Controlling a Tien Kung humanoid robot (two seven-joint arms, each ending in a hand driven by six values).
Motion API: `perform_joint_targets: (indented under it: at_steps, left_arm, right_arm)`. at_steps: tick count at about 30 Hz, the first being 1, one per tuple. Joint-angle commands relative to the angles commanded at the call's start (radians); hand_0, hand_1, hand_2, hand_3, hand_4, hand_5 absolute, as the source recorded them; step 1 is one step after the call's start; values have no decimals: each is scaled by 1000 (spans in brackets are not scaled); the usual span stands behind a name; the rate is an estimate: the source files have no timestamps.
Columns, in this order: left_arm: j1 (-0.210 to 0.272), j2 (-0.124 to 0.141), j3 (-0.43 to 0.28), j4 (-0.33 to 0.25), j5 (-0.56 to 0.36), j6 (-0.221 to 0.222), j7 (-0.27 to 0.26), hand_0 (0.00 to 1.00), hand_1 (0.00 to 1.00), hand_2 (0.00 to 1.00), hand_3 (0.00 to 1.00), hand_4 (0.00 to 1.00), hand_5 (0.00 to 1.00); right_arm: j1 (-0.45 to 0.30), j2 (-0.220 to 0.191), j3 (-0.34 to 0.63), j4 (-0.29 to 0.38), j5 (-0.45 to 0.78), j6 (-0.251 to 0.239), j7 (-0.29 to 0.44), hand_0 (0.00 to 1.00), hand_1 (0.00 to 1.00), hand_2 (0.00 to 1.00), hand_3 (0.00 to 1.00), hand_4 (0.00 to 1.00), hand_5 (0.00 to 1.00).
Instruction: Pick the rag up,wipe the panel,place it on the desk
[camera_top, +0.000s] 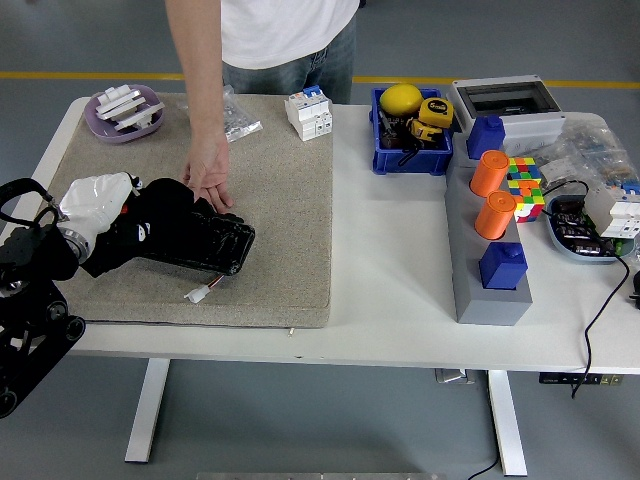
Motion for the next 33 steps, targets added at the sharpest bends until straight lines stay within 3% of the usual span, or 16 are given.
perform_joint_targets:
  at_steps: [10, 22, 33]
  left_arm:
    - [-25, -20, 122, -60, -15, 4, -1, 228, 142, 540, 437, 91, 2]
    - [-57, -26, 206, -156, -46, 1, 9, 228, 142, 541, 439, 93, 2]
    - [-64, -35, 217, -138, -56, 2, 7, 224, 141, 541, 440, 91, 2]
  right_arm:
    - [3, -1, 10, 3, -12, 2, 0, 748, 683, 692, 670, 998, 545]
    - [5, -2, 2, -3, -1, 6, -2, 748, 684, 692, 671, 998, 544]
    - [5, -2, -4, 2, -10, 6, -3, 748, 683, 691, 670, 998, 546]
